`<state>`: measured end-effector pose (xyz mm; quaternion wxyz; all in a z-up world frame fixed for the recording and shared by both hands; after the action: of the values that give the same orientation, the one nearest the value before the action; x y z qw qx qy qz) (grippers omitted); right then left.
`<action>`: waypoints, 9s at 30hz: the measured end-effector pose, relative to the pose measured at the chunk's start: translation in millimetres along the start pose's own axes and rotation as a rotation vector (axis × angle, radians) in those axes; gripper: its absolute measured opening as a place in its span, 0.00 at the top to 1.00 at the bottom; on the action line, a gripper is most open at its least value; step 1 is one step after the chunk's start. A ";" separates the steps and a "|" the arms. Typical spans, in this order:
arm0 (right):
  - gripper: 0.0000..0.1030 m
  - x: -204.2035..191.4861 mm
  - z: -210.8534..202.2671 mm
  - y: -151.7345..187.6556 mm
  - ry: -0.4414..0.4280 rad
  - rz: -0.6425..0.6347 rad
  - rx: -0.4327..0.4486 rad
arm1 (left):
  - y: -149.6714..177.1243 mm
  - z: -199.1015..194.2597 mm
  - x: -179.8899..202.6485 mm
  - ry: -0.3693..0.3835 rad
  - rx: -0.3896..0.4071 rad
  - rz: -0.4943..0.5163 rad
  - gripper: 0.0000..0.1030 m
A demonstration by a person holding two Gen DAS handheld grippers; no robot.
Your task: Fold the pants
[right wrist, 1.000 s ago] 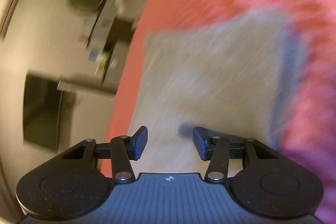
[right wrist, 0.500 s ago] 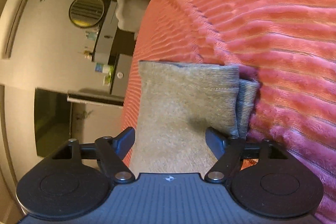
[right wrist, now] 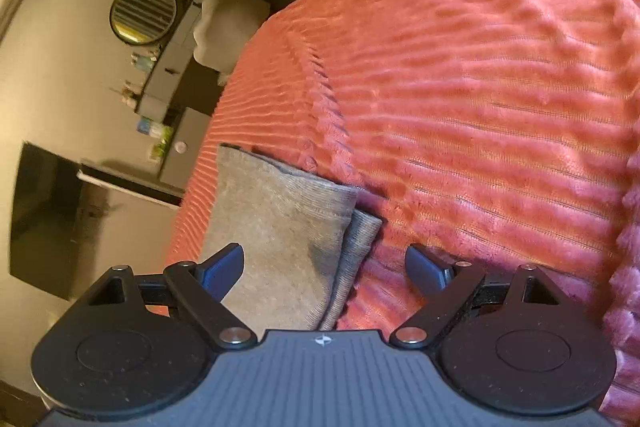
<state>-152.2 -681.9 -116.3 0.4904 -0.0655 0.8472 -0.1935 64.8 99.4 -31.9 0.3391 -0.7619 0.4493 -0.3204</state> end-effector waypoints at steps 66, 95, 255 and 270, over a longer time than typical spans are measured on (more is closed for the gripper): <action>0.31 -164.7 44.3 222.0 -0.324 -0.280 -0.465 | 54.9 6.1 159.5 0.748 -0.365 0.160 0.20; 0.12 -170.6 47.4 222.1 -0.414 -0.183 -0.442 | 35.1 12.3 190.4 0.774 -0.411 0.039 0.84; 0.04 -227.7 10.8 307.0 -0.185 -0.797 -0.309 | -21.0 30.3 -86.2 0.261 -0.144 -0.446 0.26; 0.04 -227.6 -2.5 305.2 -0.214 -0.811 -0.298 | 0.8 26.4 -118.0 0.244 -0.159 -0.586 0.26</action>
<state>-14.1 -333.1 -51.5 0.4449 -0.4819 0.7164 -0.2380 39.2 211.6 -69.1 0.1155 -0.8390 0.2717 -0.4570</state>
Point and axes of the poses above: each gripper's, at about its wrist camera, not at the fingertips, and z roughly the way its jaws point, x to its right, y to its underside, the point moved 2 cm from there along z, roughly the way its jaws point, and after that the axes turned 12 degrees about x, right-handed, at the moved point
